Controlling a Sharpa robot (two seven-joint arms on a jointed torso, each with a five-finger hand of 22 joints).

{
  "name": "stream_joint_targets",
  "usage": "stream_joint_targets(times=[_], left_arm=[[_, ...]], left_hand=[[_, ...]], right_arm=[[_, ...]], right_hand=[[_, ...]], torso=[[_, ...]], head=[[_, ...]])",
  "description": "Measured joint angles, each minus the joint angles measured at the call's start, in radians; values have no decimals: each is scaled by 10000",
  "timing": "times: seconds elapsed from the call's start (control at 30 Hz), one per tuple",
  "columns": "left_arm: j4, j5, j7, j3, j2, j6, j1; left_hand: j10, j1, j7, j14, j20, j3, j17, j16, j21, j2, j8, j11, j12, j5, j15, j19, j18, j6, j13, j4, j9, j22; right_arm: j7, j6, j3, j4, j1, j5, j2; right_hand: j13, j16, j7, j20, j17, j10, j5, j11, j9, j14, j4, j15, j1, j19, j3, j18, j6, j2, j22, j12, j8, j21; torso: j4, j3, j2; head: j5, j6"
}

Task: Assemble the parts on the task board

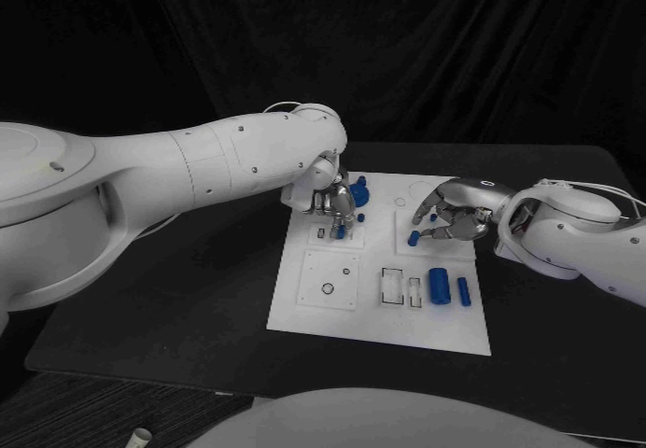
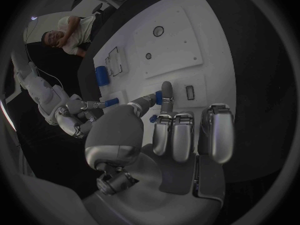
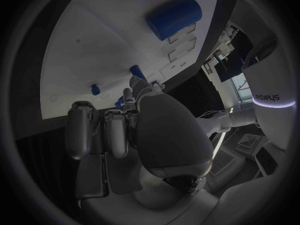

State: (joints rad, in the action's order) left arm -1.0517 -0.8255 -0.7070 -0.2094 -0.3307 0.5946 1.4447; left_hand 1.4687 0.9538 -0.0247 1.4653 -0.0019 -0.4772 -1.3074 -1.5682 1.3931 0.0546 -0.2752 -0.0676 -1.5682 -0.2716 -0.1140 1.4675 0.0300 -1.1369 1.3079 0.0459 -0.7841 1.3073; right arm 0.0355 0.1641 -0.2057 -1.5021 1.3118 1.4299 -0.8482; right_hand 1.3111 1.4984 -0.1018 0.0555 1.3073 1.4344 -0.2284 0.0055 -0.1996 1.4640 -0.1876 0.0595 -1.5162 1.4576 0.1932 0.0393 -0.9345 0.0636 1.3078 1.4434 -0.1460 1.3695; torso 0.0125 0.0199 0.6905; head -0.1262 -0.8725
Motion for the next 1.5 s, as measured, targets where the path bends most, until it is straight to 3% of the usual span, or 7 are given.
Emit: stream_joint_targets(times=[0.2, 0.27, 0.43, 0.63, 0.87, 1.5], left_arm=[[14, 10, 2, 0, -12, 16, 0], [15, 12, 2, -3, -16, 17, 0], [17, 12, 1, -6, -19, 17, -1], [17, 12, 0, -7, -24, 16, -1], [20, 12, 1, -7, -59, 18, -1], [7, 16, 1, -7, -162, 24, -2]], left_hand=[[2, -14, 13, 0, 0, -91, 0, 0, -75, 42, 143, 2, 0, -687, 0, 0, 0, -13, 0, 137, -29, 0], [2, -14, 13, 0, 0, -121, 1, 0, -75, 43, 218, 3, 0, -1190, 0, 0, 0, -13, 0, 130, -73, 0], [14, -8, -76, 0, 0, -124, 0, 0, -75, 37, 227, 15, 0, -1687, 0, 0, 0, -101, 0, 131, -177, 0], [11, 98, -112, 0, 0, -125, 0, 0, -129, -69, 234, 12, 0, -1729, 1, 0, 0, -137, 0, 129, -248, 0], [-11, 97, -112, -1, 0, -129, 0, 0, -171, -68, 235, -10, 0, -1885, 1, 0, -1, -137, 0, 126, -269, 0], [-10, 97, -111, -1, 1, -132, 0, 0, -280, -68, 275, -8, 0, -1885, 1, 0, -2, -137, 0, 123, -284, 0]], right_arm=[[-7, -15, 0, 0, 0, 0, 0], [-9, -21, 0, 0, 0, 0, 0], [-17, -40, 0, 0, -3, 0, 0], [-27, -73, 0, 0, -7, 0, 0], [-37, -109, 0, 0, -8, 0, -2], [-93, -258, 0, 5, -11, 0, 1]], right_hand=[[0, 0, 0, 0, 0, 0, 0, 0, 11, 0, 0, 0, 0, 0, 0, 1, 0, 0, -1, 3, 0, 0], [0, 0, 0, 0, 0, 1, 0, 0, 10, 0, 0, 0, 0, 0, 0, 1, 0, 0, -1, 7, 0, 0], [0, -47, 0, 0, 0, -28, -36, -28, 10, 0, 0, -1, 1, 0, 0, 1, 0, 1, -1, 12, 0, 0], [2, -47, 0, 0, 0, -34, -36, -34, 9, 0, 0, 0, 1, 0, 0, 1, 0, 1, -2, -29, 0, 0], [386, -47, 0, 0, 0, -34, -36, -34, 9, 0, 0, 0, 1, 0, 0, 0, 0, 1, -3, -137, 0, -49], [362, -87, 0, 0, 0, -70, -34, 3, 17, 0, 29, 0, 1, -72, 29, -1, 0, 1, -4, -126, 0, -108]], torso=[[-6, 3, -2], [-8, 3, -3], [-8, 4, -7], [2, 5, -7], [7, 2, -7], [8, 11, -13]], head=[[-13, 0], [-13, 0], [-17, 0], [-17, 0], [-14, 0], [-47, 0]])
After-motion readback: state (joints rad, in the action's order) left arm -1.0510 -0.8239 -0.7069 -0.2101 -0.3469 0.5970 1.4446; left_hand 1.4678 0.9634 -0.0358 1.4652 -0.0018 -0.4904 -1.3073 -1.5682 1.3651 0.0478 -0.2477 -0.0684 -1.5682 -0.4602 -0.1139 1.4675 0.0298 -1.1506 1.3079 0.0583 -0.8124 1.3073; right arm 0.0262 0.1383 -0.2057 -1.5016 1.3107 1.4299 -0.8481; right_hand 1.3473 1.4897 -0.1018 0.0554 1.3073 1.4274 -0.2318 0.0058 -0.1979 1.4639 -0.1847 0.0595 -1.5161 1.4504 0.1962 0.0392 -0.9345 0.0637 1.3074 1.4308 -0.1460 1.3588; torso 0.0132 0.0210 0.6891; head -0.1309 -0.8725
